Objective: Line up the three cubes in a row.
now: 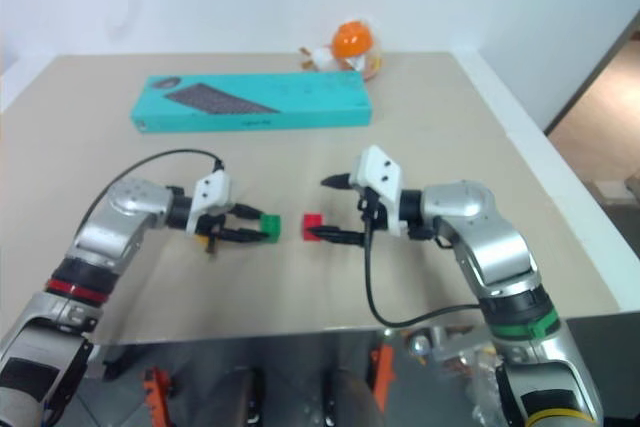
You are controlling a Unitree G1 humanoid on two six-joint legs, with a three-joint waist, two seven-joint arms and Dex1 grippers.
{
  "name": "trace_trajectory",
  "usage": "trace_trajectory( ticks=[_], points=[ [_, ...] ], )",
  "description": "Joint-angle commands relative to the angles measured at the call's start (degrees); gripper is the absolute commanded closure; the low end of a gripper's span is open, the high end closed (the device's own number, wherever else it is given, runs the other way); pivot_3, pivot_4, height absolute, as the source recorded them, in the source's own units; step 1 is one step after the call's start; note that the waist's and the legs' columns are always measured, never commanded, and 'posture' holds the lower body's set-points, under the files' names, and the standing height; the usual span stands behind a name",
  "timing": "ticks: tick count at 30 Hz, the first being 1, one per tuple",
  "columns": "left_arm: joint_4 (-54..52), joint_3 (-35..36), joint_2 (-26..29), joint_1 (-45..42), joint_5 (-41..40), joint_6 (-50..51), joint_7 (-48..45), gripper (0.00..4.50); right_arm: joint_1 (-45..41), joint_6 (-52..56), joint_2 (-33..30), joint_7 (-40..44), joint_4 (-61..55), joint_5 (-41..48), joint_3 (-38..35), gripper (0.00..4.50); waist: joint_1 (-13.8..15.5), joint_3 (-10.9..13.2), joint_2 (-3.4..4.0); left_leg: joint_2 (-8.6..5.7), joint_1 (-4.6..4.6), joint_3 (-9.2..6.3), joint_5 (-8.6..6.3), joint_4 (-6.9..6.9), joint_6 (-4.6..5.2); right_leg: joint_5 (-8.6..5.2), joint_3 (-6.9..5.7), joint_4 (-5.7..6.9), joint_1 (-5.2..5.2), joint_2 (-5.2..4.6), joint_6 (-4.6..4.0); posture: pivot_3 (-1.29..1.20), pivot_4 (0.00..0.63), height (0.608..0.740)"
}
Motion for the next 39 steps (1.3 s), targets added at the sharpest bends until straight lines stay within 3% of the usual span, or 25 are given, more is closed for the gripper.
trace_trajectory(
  ticks=[1, 7, 9, 12, 13, 15, 23, 31, 35, 39],
  points=[
    [0.41, 0.68, 0.29, -0.8, 0.33, -0.7, 0.35, 3.24, -0.48, -0.9, -0.76, 0.34, -1.47, 0.44, -1.24, 0.0, 0.0, 0.0, 0.0, 0.0, 0.0, 0.0, 0.0, 0.0, 0.0, 0.0, 0.0, 0.01, 0.0, 0.0, 0.0, 0.0, 0.15, 0.74],
    [-0.02, 0.01, 0.6, -0.45, 0.55, -0.59, -0.67, 3.24, -0.26, -0.92, -1.16, 0.39, -1.42, 0.44, -1.36, 0.0, 0.0, 0.0, 0.0, 0.0, 0.01, 0.0, 0.01, 0.03, 0.01, 0.0, 0.0, 0.06, 0.0, 0.0, 0.0, 0.0, 0.15, 0.74],
    [0.19, -0.23, 0.77, -0.78, 0.91, -1.25, -1.27, 2.19, -0.1, -1.03, -1.31, 0.4, -1.34, 0.42, -1.39, 0.0, 0.0, 0.0, 0.0, 0.0, 0.02, 0.0, 0.0, 0.03, 0.01, 0.0, 0.0, 0.07, 0.0, 0.0, 0.0, 0.0, 0.15, 0.74],
    [0.63, -0.25, 0.98, -1.51, 1.26, -1.5, -1.79, 1.36, 0.07, -1.05, -1.4, 0.36, -1.36, 0.41, -1.4, 0.0, 0.0, 0.0, 0.0, 0.0, 0.02, 0.0, 0.01, 0.03, 0.01, 0.0, 0.0, 0.07, 0.0, 0.0, 0.0, 0.0, 0.15, 0.74],
    [0.72, -0.25, 1.07, -1.7, 1.41, -1.71, -1.93, 0.81, 0.12, -1.05, -1.42, 0.34, -1.4, 0.4, -1.38, 0.0, 0.0, 0.0, 0.0, 0.0, 0.02, 0.0, 0.01, 0.04, 0.01, 0.0, 0.01, 0.08, 0.0, 0.0, 0.0, 0.0, 0.15, 0.74],
    [0.87, -0.22, 1.2, -2.15, 1.73, -2.07, -2.25, 0.14, 0.17, -1.06, -1.46, 0.32, -1.39, 0.4, -1.37, 0.0, -0.01, 0.0, 0.0, 0.0, 0.02, 0.0, 0.01, 0.04, 0.01, 0.0, 0.01, 0.08, -0.01, 0.0, 0.0, 0.0, 0.15, 0.74],
    [-1.93, 0.92, 2.47, -2.95, 0.89, -0.7, -3.38, 0.06, 0.22, -1.35, -1.65, 0.42, -1.13, 0.22, -1.31, 0.0, -0.01, 0.0, 0.0, 0.0, 0.01, 0.01, 0.01, 0.06, 0.01, 0.0, 0.02, 0.1, -0.01, 0.0, 0.0, 0.0, 0.15, 0.74],
    [-12.31, 7.27, 6.96, 0.05, -7.05, 9.94, -2.33, 0.06, -0.08, -1.69, -1.93, 0.87, -0.79, 0.39, -1.53, 0.0, -0.05, 0.0, 0.0, 0.01, 0.01, 0.0, 0.01, 0.07, 0.01, 0.0, 0.05, 0.12, -0.02, 0.0, 0.0, 0.0, 0.15, 0.74],
    [-16.73, 16.69, 7.77, 2.99, -12.21, 17.55, 6.33, 0.06, -0.23, -1.77, -2.17, 1.39, -0.73, 0.82, -2.09, 0.0, -0.14, 0.0, 0.0, 0.01, 0.03, 0.0, 0.01, 0.08, 0.01, 0.0, 0.04, 0.13, -0.02, 0.0, 0.0, 0.0, 0.15, 0.74],
    [-20.34, 22.92, 8.05, 10.04, -12.42, 17.68, 13.56, 0.06, 0.08, -2.62, -2.19, 1.97, -0.35, 0.56, -1.53, 0.0, -0.17, 0.0, 0.0, 0.02, 0.08, 0.01, 0.01, 0.09, 0.01, 0.0, 0.07, 0.2, -0.01, 0.0, 0.01, 0.0, 0.15, 0.74]
  ],
)
